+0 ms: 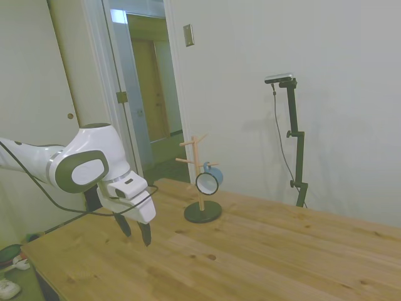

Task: Unload the mug

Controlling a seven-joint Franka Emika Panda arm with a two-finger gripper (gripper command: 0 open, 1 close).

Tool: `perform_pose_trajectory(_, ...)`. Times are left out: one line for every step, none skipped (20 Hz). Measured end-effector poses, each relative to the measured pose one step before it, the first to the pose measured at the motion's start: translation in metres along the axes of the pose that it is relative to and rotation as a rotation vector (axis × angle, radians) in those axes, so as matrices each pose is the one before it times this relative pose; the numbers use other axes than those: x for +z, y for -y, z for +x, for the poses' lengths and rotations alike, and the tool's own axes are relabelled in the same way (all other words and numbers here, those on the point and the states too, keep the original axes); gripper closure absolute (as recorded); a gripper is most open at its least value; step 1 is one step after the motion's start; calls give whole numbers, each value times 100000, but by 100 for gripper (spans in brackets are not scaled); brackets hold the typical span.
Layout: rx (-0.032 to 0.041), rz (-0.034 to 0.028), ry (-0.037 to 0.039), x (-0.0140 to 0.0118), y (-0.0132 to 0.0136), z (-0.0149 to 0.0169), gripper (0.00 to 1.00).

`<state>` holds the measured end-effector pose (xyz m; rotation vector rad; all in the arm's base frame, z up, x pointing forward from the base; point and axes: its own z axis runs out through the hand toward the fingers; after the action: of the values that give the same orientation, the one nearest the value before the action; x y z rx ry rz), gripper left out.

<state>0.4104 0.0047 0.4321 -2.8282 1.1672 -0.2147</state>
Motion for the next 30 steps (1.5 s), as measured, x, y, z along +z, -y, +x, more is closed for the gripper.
perform_pose_trajectory(332, -35, 175, 66, -4, 10, 0)
perform_pose_trajectory(1083, -65, 343, 124, -34, -20, 0)
perform_pose_trajectory(175, 38, 118, 26, 2, 2, 0)
perform_pose_trajectory(43, 90, -3, -4, 11, 1, 0)
perform_pose_trajectory(-17, 341, -322, -42, 44, 24, 0)
perform_pose_trajectory(5, 764, -771, -102, 83, 77, 0)
perform_pose_trajectory(32, 1041, -1047, -125, 106, 112, 0)
perform_pose_trajectory(125, 1530, -1470, -172, 131, 161, 0)
perform_pose_trajectory(321, 1976, -1814, -199, 125, 236, 0)
perform_pose_trajectory(466, 1844, -1595, -136, 61, 227, 0)
perform_pose_trajectory(483, 1753, -1534, -120, 38, 235, 0)
perform_pose_trajectory(515, 1769, -1500, -154, 50, 263, 0)
perform_pose_trajectory(289, 1726, -1603, -183, 90, 268, 0)
perform_pose_trajectory(145, 1943, -1982, -187, 140, 301, 0)
perform_pose_trajectory(67, 2142, -2253, -162, 193, 336, 0)
perform_pose_trajectory(52, 1781, -1874, -65, 217, 323, 0)
perform_pose_trajectory(118, 1456, -1535, 35, 203, 308, 0)
perform_pose_trajectory(53, 1470, -1540, 77, 250, 369, 0)
perform_pose_trajectory(60, 1162, -1215, 130, 244, 383, 0)
perform_pose_trajectory(-46, 1137, -1209, 182, 229, 436, 0)
perform_pose_trajectory(-399, 1049, -985, 176, 210, 486, 0)
perform_pose_trajectory(-355, 891, -621, 177, 174, 523, 0)
perform_pose_trajectory(-637, 1002, -530, 139, 154, 507, 0)
perform_pose_trajectory(-616, 1378, -1017, 68, 206, 517, 0)
perform_pose_trajectory(-564, 1786, -1780, 19, 231, 476, 0)
perform_pose_trajectory(-369, 1791, -1805, 40, 233, 462, 0)
perform_pose_trajectory(-312, 1750, -1751, 77, 190, 358, 0)
perform_pose_trajectory(-445, 1648, -1781, 115, 147, 346, 0)
perform_pose_trajectory(-558, 1211, -1373, 119, 88, 308, 0)
perform_pose_trajectory(-228, 705, -754, 154, 81, 313, 0)
